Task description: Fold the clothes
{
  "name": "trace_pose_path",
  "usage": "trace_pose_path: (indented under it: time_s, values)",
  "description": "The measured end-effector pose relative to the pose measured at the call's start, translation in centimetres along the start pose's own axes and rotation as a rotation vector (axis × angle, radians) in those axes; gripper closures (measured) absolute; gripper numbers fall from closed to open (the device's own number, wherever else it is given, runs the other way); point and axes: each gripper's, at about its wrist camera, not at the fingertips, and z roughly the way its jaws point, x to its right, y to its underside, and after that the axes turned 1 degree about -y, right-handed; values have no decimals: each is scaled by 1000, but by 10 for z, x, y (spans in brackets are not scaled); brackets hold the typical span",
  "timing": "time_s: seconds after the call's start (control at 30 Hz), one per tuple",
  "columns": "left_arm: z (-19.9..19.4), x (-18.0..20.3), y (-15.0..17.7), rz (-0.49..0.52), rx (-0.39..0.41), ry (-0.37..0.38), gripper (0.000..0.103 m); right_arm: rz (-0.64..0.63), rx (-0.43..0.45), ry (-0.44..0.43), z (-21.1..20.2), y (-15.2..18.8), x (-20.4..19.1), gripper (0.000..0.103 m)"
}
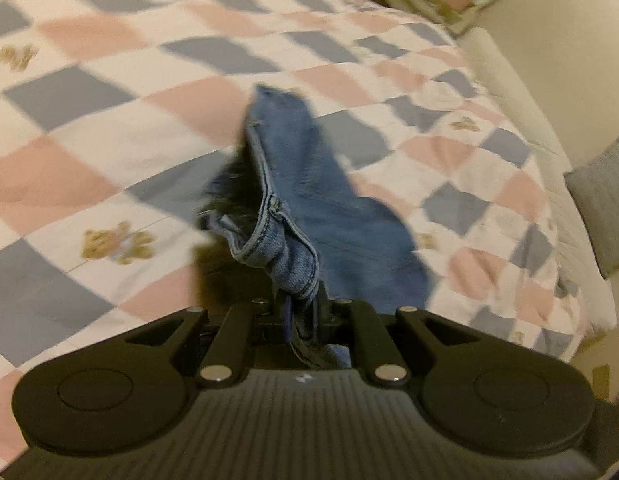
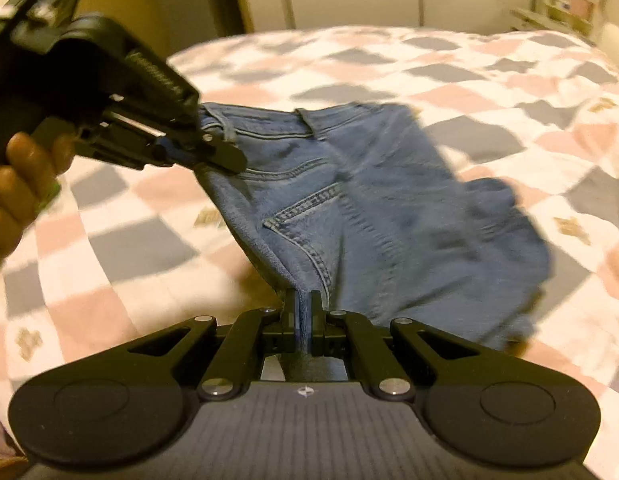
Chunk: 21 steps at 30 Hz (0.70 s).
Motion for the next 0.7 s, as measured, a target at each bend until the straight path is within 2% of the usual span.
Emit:
trace_pose_path:
  time_s: [0.2,0.27,0.33,0.4,0.43,0.5,0.57,0.6,0.67,0.7]
  values:
    - [-15,108,4,123,42,14,95,94,29,-38,-72,-17,71,103]
    - [-2,145,5,167,38,31,93,128,27,-33,-94,-15,101,103]
    - [28,180,11,208,4,29,91,182,8,-17,-109,-10,136,103]
    - [64,209,23,232,-52,16,87,259,-56,10,-119,2,178,103]
    - [81,219,31,242,-87,-12,85,296,-89,15,-121,9,197,102]
    - [111,236,47,254,-154,-61,86,369,-156,22,-125,22,234,96]
    - [118,236,62,215,-196,-57,81,418,-201,18,-128,33,264,92]
    - [114,231,69,192,-198,-61,79,414,-198,10,-128,33,271,83]
    - [101,218,81,156,-191,-98,74,397,-185,-19,-125,30,278,48]
    - [93,209,86,138,-186,-126,73,390,-172,-45,-120,26,276,42]
